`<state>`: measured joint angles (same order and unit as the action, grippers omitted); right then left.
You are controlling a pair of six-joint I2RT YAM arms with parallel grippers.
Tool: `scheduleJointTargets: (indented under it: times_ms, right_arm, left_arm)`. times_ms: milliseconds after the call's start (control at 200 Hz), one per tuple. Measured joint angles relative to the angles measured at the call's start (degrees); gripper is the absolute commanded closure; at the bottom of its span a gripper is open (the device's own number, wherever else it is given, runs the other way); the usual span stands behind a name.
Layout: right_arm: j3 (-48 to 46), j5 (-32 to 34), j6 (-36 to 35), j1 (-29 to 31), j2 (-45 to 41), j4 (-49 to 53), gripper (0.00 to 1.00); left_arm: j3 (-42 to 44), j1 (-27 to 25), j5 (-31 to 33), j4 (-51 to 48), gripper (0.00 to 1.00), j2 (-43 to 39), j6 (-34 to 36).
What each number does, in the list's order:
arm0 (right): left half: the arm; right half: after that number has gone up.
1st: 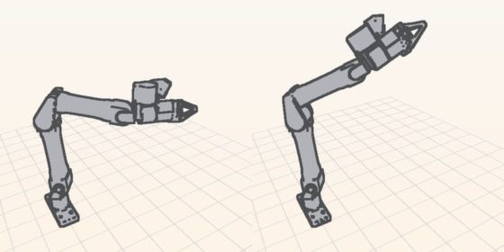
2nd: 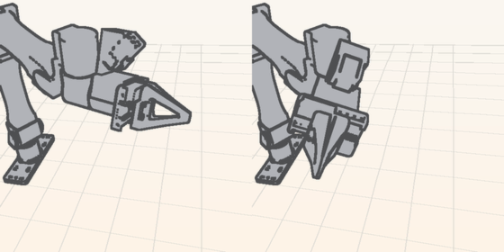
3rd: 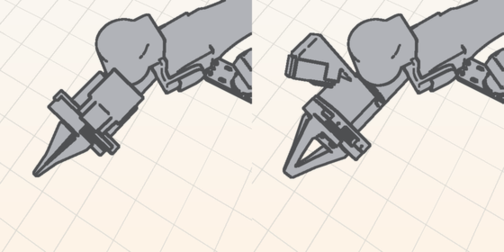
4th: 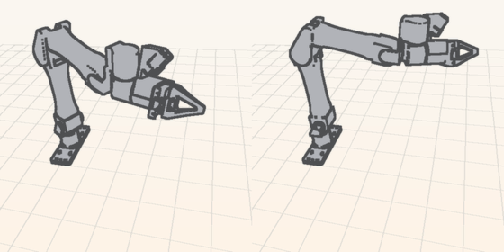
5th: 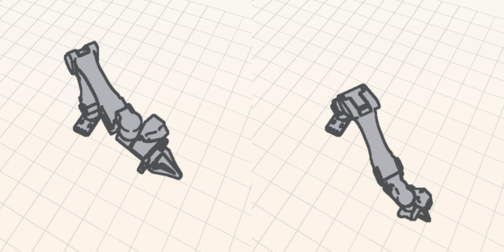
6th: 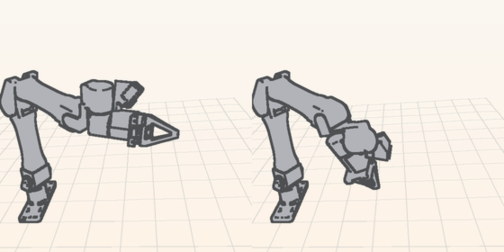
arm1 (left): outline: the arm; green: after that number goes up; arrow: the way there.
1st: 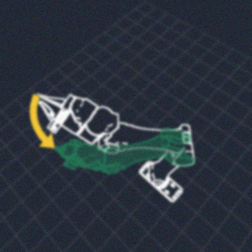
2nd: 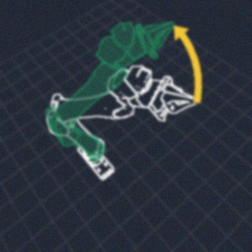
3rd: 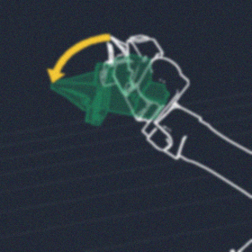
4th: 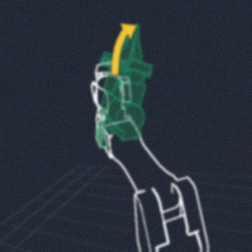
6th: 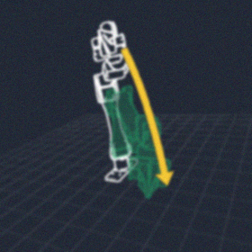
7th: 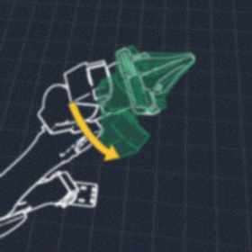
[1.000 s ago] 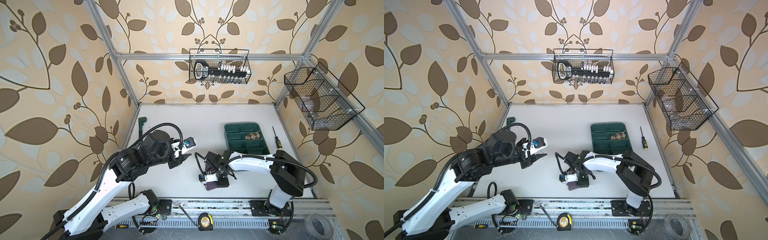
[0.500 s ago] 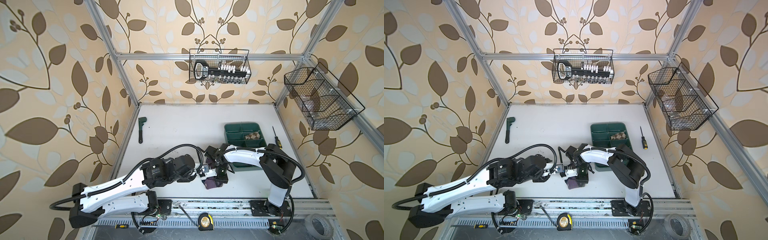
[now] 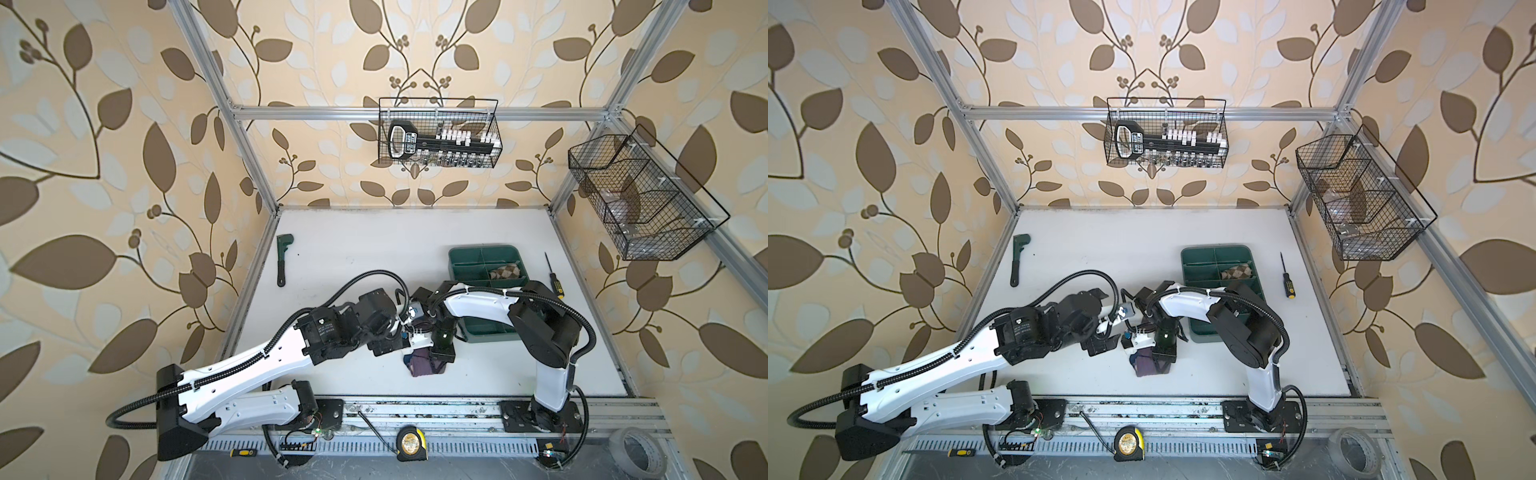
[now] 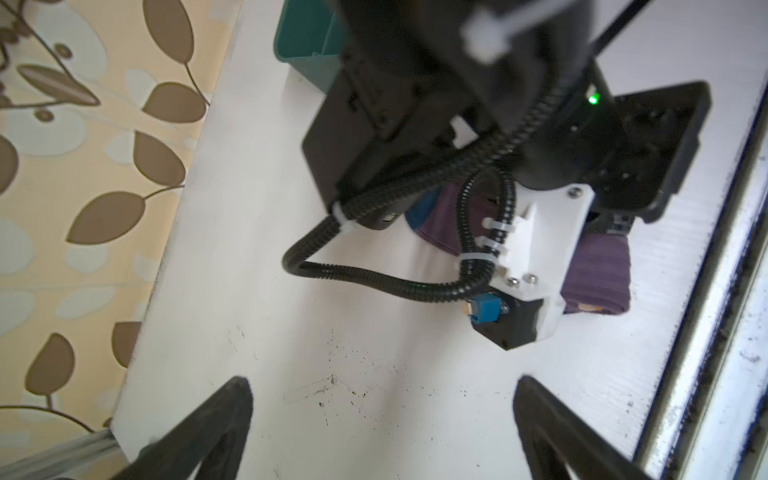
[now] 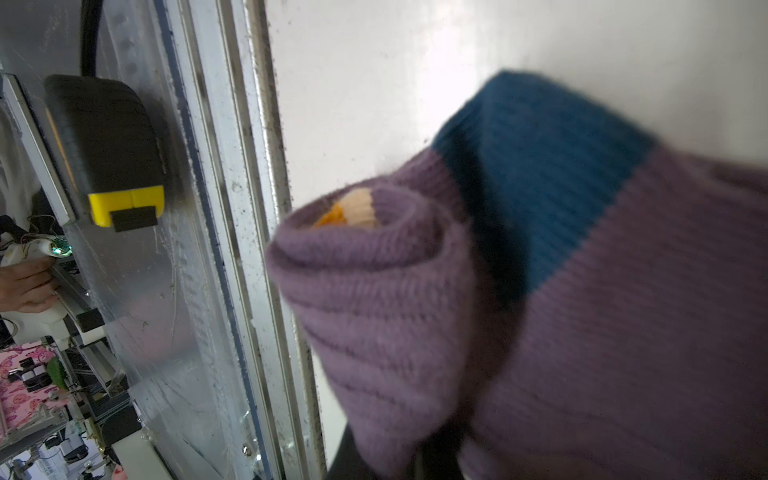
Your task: Roll the socks
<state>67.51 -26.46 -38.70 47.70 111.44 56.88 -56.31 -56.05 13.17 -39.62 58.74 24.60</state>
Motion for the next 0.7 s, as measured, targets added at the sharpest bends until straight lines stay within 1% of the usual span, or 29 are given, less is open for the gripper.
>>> scheduleJointTargets:
  times_ms: [10,45,130,200,255,320,355,420,465,525,595,700]
  right_arm:
    - [0.0,-0.1,0.0,0.0,0.0,0.0,1.00]
    - [0.1,-0.3,0.0,-0.1,0.1,0.1,1.00]
    - [0.7,-0.5,0.0,-0.3,0.8,0.7,1.00]
    - [1.4,-0.6,0.0,-0.4,1.5,1.6,1.00]
    - [1.9,-0.8,0.0,-0.5,2.0,2.2,1.00]
    - [2.3,-0.9,0.0,-0.5,2.3,2.6,1.00]
    - [2.3,-1.0,0.0,-0.6,2.4,2.7,1.00]
    - [2.5,-1.0,0.0,-0.6,2.6,2.9,1.00]
    - [2.6,-1.1,0.0,-0.6,2.7,3.1,1.00]
    - [2.6,-1.1,0.0,-0.7,2.7,3.1,1.00]
    - [2.7,-1.4,0.0,-0.9,2.8,3.1,1.00]
    - [2.8,-1.7,0.0,-1.0,3.0,3.3,1.00]
  left_arm:
    - [-0.3,0.3,-0.4,-0.1,0.01,0.1,-0.2]
    - [-1.2,1.0,-2.0,-0.3,0.08,0.5,-0.3]
    - [-2.9,1.0,-7.4,-1.1,0.25,1.0,-1.6]
    - [-3.4,1.0,-12.4,-1.0,0.35,0.9,-2.3]
    - [-3.4,0.8,-15.9,-0.7,0.40,0.5,-2.9]
    - [-3.4,-1.4,-17.2,-0.7,0.39,-0.2,-2.5]
    - [-3.4,-4.0,-15.9,-0.7,0.37,-0.5,-2.1]
    - [-3.1,-11.9,-11.3,-0.8,0.35,-0.3,-0.7]
    - [-2.7,-18.2,-7.1,-0.9,0.35,1.4,0.5]
    - [-2.2,-24.1,-2.5,-1.2,0.37,4.6,1.0]
    - [-1.5,-28.1,2.8,-1.2,0.39,10.9,0.7]
    - [0.4,-30.8,9.0,-0.5,0.41,21.4,-0.7]
